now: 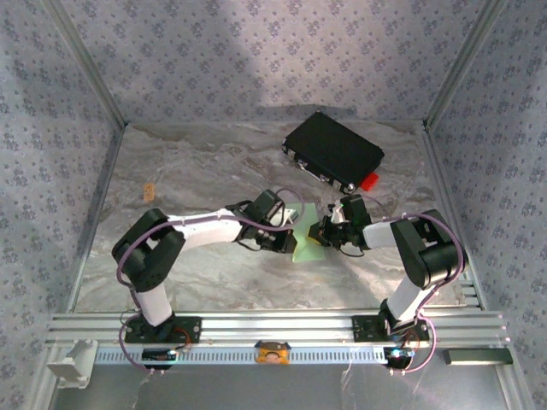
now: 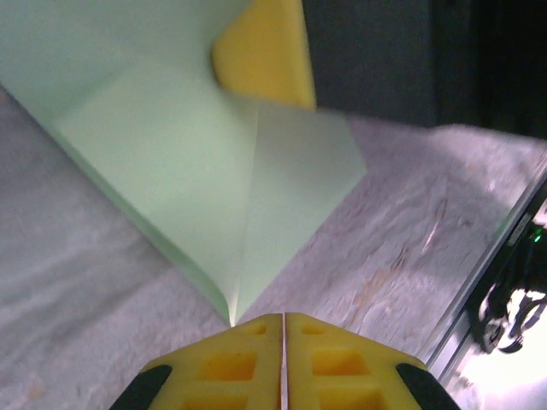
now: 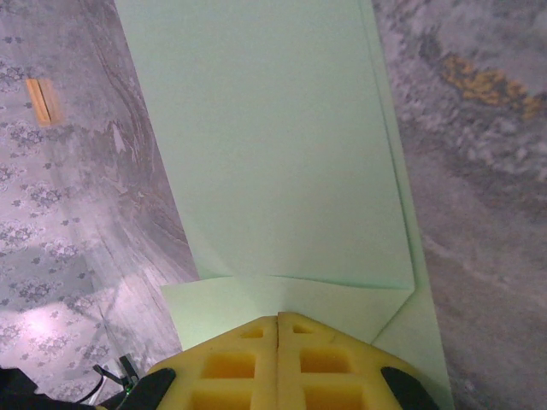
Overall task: Fold a paper plane with a square sheet of paper (pick it up from the middle)
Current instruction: Fold the triangle a second time at the center of the table.
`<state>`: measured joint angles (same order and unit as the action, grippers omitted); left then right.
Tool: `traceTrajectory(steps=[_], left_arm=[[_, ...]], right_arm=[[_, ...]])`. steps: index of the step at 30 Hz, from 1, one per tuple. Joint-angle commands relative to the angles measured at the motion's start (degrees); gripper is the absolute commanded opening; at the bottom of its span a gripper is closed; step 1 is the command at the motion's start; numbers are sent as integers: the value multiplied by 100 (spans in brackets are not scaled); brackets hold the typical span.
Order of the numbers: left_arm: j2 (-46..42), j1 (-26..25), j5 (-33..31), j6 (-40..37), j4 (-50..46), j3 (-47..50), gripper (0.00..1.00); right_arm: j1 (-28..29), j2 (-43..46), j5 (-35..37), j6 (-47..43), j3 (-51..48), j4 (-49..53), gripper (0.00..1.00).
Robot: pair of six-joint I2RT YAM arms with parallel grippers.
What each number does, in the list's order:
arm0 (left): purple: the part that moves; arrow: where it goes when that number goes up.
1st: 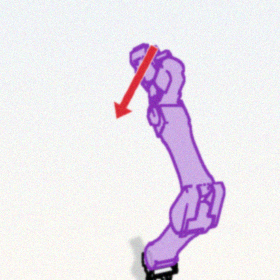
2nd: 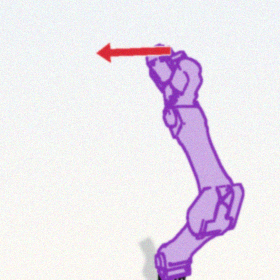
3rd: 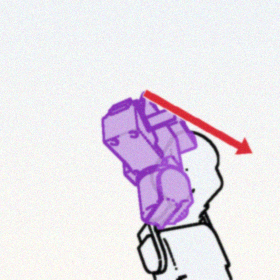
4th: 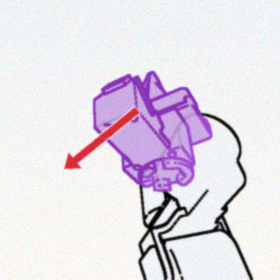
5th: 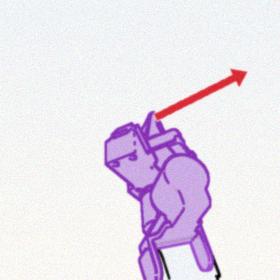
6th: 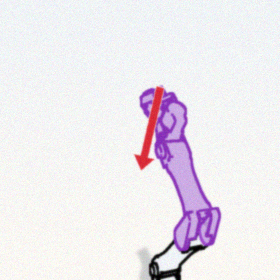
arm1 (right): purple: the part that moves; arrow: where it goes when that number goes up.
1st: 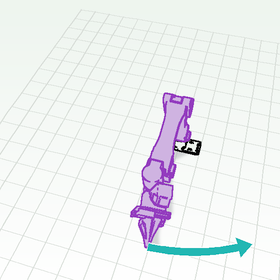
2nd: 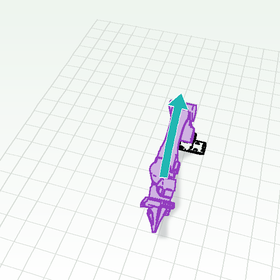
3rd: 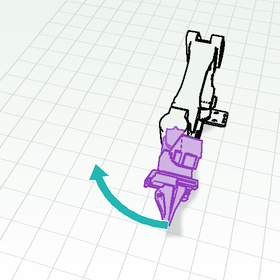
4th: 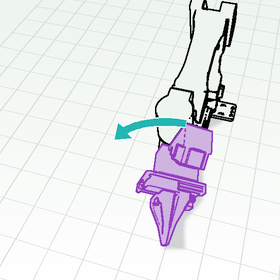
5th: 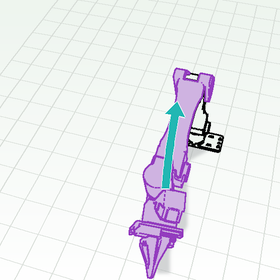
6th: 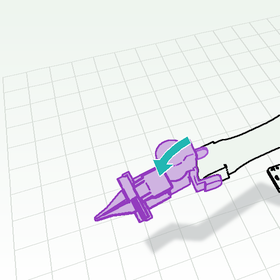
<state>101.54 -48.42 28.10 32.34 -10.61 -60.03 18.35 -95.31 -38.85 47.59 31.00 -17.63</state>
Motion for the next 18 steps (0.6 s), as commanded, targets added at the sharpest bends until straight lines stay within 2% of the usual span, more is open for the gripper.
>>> traceTrajectory(steps=[1,6,11,18], left_arm=[[341,116,176,167,280,-358,10],[774,80,451,166,364,-638,12],[736,-53,424,132,345,-734,14],[1215,-108,313,31,-99,-1004,10]], right_arm=[[-60,-100,380,-47,-130,478,0],[-59,-127,353,-48,-113,462,0],[-55,-128,373,-30,-113,454,0],[-55,-106,374,-11,-104,444,0]])
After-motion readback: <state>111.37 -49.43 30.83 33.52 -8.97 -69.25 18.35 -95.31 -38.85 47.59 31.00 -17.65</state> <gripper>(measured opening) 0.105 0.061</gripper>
